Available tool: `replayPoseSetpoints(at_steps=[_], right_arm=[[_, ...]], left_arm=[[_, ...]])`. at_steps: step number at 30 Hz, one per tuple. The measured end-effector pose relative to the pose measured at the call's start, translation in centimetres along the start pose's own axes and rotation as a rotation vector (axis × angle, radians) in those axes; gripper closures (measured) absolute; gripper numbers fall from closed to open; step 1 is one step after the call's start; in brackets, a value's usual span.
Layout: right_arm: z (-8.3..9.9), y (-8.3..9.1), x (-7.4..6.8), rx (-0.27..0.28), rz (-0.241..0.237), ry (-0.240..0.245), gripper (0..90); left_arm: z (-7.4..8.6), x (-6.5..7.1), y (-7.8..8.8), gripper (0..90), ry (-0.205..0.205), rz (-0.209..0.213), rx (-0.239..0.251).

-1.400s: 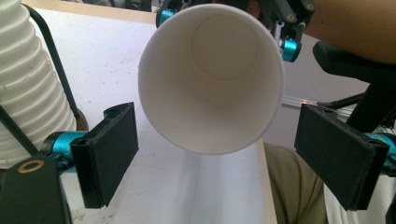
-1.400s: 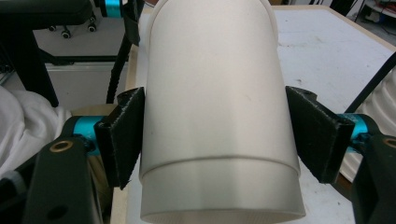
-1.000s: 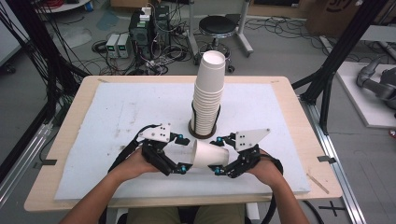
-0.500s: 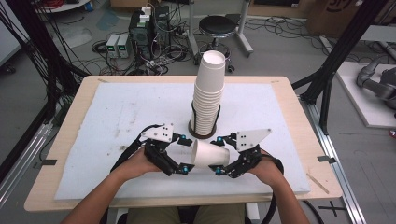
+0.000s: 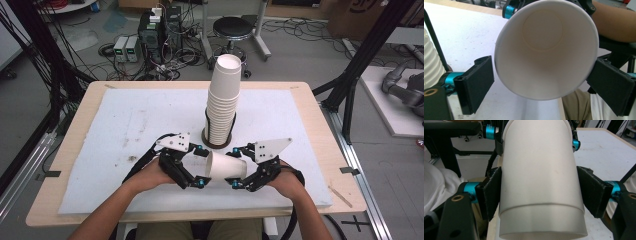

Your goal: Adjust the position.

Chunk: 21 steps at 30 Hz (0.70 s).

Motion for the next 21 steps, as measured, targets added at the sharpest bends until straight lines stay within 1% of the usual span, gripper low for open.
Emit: replayPoseSetpoints(at_steps=[6, 10, 11, 15, 16, 18, 21], right_arm=[[0.03, -0.12, -0.06, -0.001, -0.012, -0.001, 25.8], [0.07, -0.19, -0.09, -0.004, -0.015, 0.003, 25.8], [0.09, -0.21, -0.08, -0.007, -0.017, 0.006, 25.8], [0.19, -0.28, -0.12, -0.011, -0.017, 0.001, 26.1], [0.21, -0.27, -0.13, -0.012, -0.018, 0.001, 26.4], [0.21, -0.27, -0.15, -0.012, -0.022, 0.002, 26.9], [0.21, -0.26, -0.18, -0.012, -0.026, -0.002, 27.2]], left_arm=[[0.04, -0.04, -0.32, 7.1, 0.002, 0.026, -0.007], [0.07, -0.01, -0.48, 7.1, 0.004, 0.037, -0.012], [0.08, 0.01, -0.49, 7.8, -0.007, 0.044, -0.018], [0.12, 0.05, -0.53, 11.8, -0.018, 0.035, -0.031], [0.15, 0.12, -0.5, 12.9, -0.031, 0.03, -0.04], [0.17, 0.16, -0.42, 15.0, -0.044, 0.027, -0.048], [0.18, 0.23, -0.36, 16.6, -0.054, 0.028, -0.052]])
Point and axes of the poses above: each handheld gripper's, and its own axes: y roughly backward along the jaws, z roughly out of its underside, x roughly to its right, the point moved 4 cm from there along -y, roughly forward along the jaws, and after that the axes turned 7 degrees about -x, right-handed, at the moved point
